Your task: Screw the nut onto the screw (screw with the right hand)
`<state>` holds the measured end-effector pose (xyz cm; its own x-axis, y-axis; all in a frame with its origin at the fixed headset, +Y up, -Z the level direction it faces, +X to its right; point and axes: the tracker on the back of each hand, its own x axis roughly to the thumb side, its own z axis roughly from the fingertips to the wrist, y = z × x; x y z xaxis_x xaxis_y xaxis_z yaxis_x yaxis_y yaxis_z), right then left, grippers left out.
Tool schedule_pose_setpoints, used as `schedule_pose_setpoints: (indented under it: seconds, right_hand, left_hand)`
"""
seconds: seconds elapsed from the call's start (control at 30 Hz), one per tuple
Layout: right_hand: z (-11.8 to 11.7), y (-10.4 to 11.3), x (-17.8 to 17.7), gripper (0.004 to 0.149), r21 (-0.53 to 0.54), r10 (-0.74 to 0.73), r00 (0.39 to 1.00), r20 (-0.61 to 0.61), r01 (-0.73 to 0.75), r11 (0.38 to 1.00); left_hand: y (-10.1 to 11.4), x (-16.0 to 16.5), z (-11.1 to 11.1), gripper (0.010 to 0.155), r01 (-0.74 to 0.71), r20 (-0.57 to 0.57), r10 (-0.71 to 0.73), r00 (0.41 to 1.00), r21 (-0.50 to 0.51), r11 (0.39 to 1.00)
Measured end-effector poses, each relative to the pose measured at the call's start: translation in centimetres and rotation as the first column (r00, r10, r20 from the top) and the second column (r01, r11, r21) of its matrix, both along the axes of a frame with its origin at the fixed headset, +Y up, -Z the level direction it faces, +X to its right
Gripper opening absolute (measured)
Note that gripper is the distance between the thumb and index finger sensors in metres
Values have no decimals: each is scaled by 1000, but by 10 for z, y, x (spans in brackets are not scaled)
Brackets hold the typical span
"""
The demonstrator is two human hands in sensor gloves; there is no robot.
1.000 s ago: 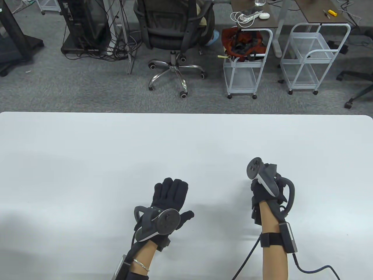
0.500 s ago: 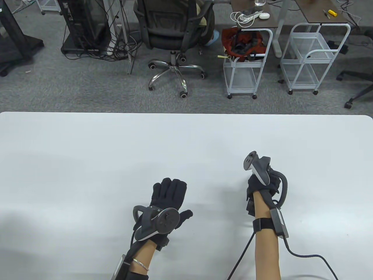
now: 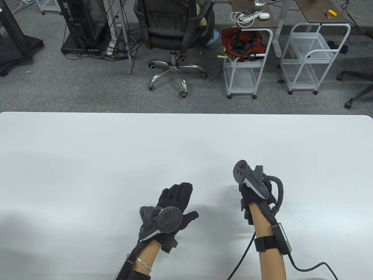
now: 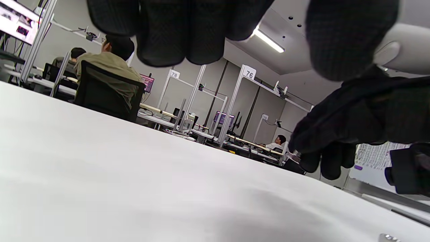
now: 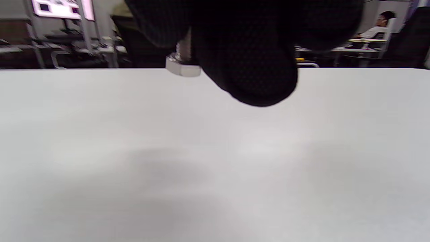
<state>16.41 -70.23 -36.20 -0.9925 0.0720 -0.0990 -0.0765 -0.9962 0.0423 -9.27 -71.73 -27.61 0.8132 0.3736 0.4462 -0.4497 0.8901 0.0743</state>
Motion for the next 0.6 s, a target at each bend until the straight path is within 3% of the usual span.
schedule_pose_setpoints:
  seconds: [0.13, 0.27, 0.5, 0.6]
  right_hand:
    - [32, 16, -21, 47, 60, -173, 970, -169, 185, 981]
    - [61, 24, -41, 47, 45, -340, 887, -312, 371, 927]
    - [80, 21, -58, 47, -57, -514, 752, -412, 542, 838]
    - [82, 20, -57, 47, -38, -504, 752, -425, 541, 840]
  left_hand:
    - [-2, 6, 0, 80, -114, 10, 114, 993, -55, 992]
    - [-3, 10, 0, 73, -196, 0, 197, 980, -92, 976]
    - [-5, 14, 2, 58, -299, 21, 304, 953, -126, 946]
    - [-3, 14, 3, 53, -298, 13, 301, 954, -93, 950]
